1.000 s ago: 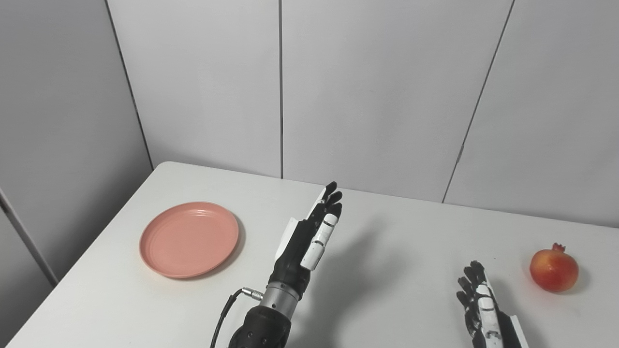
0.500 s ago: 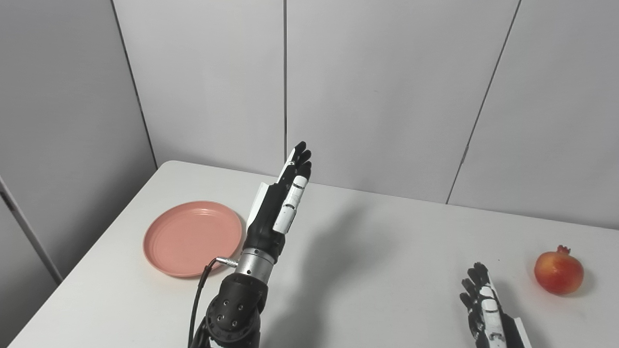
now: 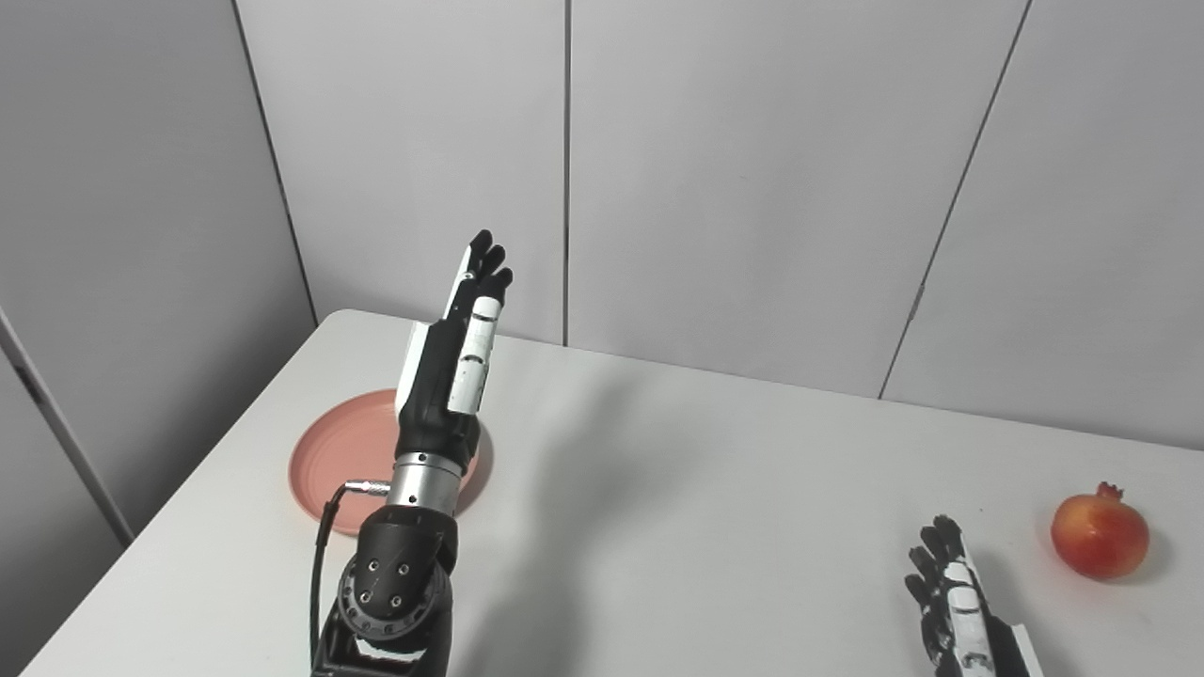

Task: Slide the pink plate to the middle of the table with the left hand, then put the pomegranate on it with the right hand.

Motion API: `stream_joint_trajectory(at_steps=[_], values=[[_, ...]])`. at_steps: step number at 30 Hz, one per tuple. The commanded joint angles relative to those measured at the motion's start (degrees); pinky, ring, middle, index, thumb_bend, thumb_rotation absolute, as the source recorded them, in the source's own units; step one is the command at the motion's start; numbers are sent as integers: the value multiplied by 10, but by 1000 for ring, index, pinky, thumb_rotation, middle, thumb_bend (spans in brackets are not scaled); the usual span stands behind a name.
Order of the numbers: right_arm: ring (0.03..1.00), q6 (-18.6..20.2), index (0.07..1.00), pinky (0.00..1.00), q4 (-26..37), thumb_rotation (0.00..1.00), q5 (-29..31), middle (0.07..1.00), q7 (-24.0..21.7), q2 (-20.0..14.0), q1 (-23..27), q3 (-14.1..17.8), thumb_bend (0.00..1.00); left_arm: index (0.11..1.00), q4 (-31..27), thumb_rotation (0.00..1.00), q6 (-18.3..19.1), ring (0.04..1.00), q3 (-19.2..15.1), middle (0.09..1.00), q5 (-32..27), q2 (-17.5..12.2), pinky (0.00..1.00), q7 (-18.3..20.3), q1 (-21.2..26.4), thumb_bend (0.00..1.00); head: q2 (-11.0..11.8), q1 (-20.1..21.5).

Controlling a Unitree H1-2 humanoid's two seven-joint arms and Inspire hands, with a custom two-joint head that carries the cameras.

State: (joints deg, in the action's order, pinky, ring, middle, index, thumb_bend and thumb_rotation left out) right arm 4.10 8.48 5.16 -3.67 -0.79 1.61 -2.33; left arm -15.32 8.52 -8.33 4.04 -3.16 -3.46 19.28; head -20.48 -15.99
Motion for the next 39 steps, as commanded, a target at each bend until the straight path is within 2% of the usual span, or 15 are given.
stream_joint_trajectory(at_steps=[1,14,23,27,39], values=[[999,6,1000,1000,19,1000,7,1000,-6,-2,8,2,143,959,-21,1000,-11,934,-9,964,13,-9,938,-17,22,430,0,0],[1000,7,1000,1000,14,1000,20,1000,-12,-8,8,3,132,952,10,1000,-57,941,-65,955,36,-54,943,-67,15,457,7,-7],[1000,5,1000,1000,12,1000,22,1000,-12,-10,5,3,129,941,36,1000,-70,936,-109,943,18,-81,959,-88,9,429,14,-7],[1000,9,1000,1000,14,1000,26,1000,-13,-11,5,5,119,932,56,1000,-86,928,-121,936,5,-85,944,-91,8,421,18,-12],[1000,11,1000,1000,18,1000,26,1000,-13,-17,3,6,124,905,86,1000,-95,920,-150,918,-46,-91,945,-95,4,405,17,-27]])
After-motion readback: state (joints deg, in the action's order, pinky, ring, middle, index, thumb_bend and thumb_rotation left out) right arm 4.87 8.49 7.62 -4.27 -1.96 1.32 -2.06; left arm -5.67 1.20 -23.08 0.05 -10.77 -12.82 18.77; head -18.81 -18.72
